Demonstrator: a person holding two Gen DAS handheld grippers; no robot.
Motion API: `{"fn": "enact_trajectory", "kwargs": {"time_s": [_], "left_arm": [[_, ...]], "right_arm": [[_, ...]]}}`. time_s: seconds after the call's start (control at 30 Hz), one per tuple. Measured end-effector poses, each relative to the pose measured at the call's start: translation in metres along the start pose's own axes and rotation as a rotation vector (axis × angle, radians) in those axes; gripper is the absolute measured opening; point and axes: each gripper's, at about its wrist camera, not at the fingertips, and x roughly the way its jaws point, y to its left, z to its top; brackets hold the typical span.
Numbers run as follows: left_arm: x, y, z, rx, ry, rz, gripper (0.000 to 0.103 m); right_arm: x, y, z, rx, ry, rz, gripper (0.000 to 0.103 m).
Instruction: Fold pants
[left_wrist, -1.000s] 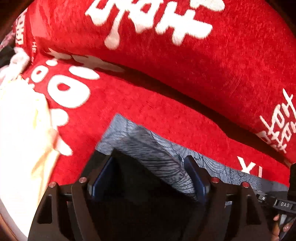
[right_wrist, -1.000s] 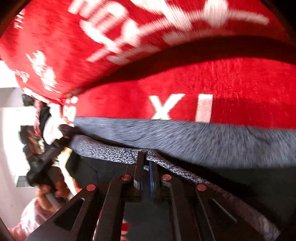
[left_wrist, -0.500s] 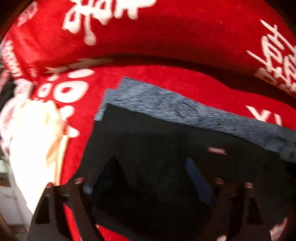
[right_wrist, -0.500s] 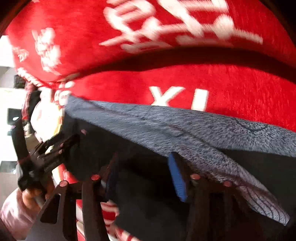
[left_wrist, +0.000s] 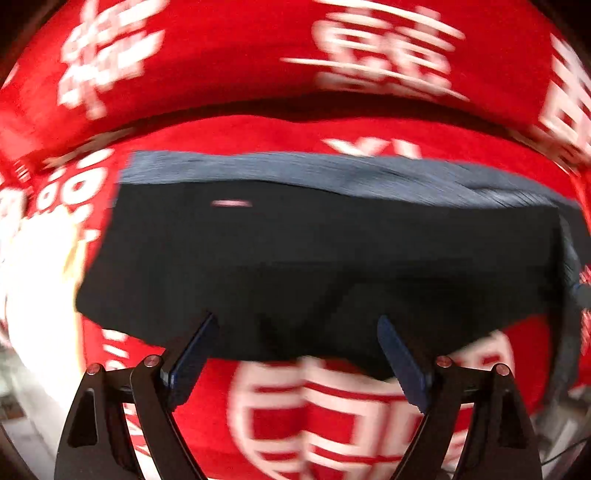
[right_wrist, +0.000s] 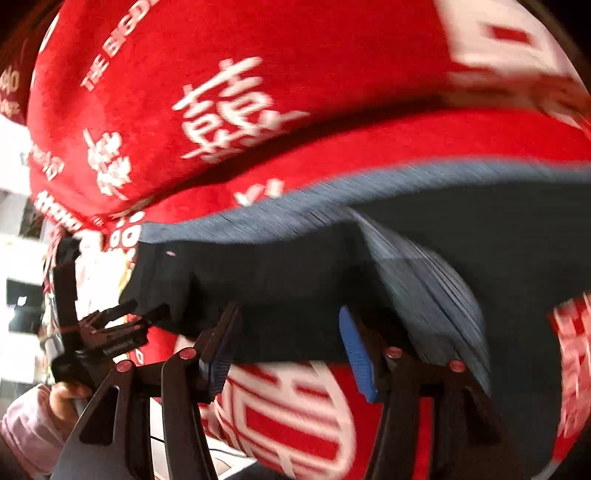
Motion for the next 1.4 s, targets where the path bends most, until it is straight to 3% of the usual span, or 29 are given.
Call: {"fn": "enact_trajectory", "kwargs": {"time_s": [0.2, 0.37, 0.5, 0.67, 0.8, 1.0, 1.03, 1.07, 1.1, 1.17, 1.2, 1.27, 1.4], "left_arm": [[-0.006, -0.086, -0.018, 0.214, -0.003, -0.128, 0.089], [-0.02, -0.14, -0.035, 0.326, -0.02, -0.226, 0.089], [-0.03, -0.167, -0.041, 0.368, -0.025, -0.279, 0.089], [-0.011, -0.207, -0.042, 0.387, 0.027, -0.346, 0.089], [0.005, -0.233, -0.043, 0.342, 0.101, -0.398, 0.089], [0.023, -0.254, -0.046, 0.301, 0.178, -0.435, 0.089], [0.026, -0.257, -0.047, 0.301, 0.181, -0.427, 0.089], [0.03, -0.259, -0.048, 0.297, 0.186, -0.421, 0.089], [0.033, -0.261, -0.048, 0.286, 0.193, -0.423, 0.087], [0.031, -0.263, -0.046, 0.277, 0.177, -0.446, 0.062], [0.028, -0.269, -0.043, 0.297, 0.178, -0.47, 0.042], [0.015, -0.271, -0.037, 0.307, 0.157, -0.492, 0.039], [-0.028, -0.284, 0.004, 0.313, -0.007, -0.467, 0.04]], "right_arm": [[-0.052, -0.063, -0.09, 0.248, -0.049, -0.095, 0.059], [-0.074, -0.109, -0.173, 0.456, -0.112, -0.136, 0.059], [-0.081, -0.139, -0.224, 0.594, -0.166, -0.152, 0.059], [-0.082, -0.172, -0.255, 0.7, -0.194, -0.142, 0.059], [-0.076, -0.196, -0.26, 0.729, -0.192, -0.057, 0.059], [-0.058, -0.216, -0.249, 0.725, -0.16, 0.178, 0.059], [-0.054, -0.219, -0.247, 0.738, -0.156, 0.196, 0.051], [-0.049, -0.223, -0.246, 0.754, -0.146, 0.215, 0.024], [-0.043, -0.226, -0.242, 0.77, -0.118, 0.217, 0.009], [-0.046, -0.227, -0.233, 0.757, -0.108, 0.234, 0.004], [-0.05, -0.224, -0.227, 0.737, -0.112, 0.245, 0.004], [-0.072, -0.215, -0.206, 0.65, -0.133, 0.25, 0.003], [-0.134, -0.211, -0.139, 0.494, -0.232, 0.234, 0.003]]}}
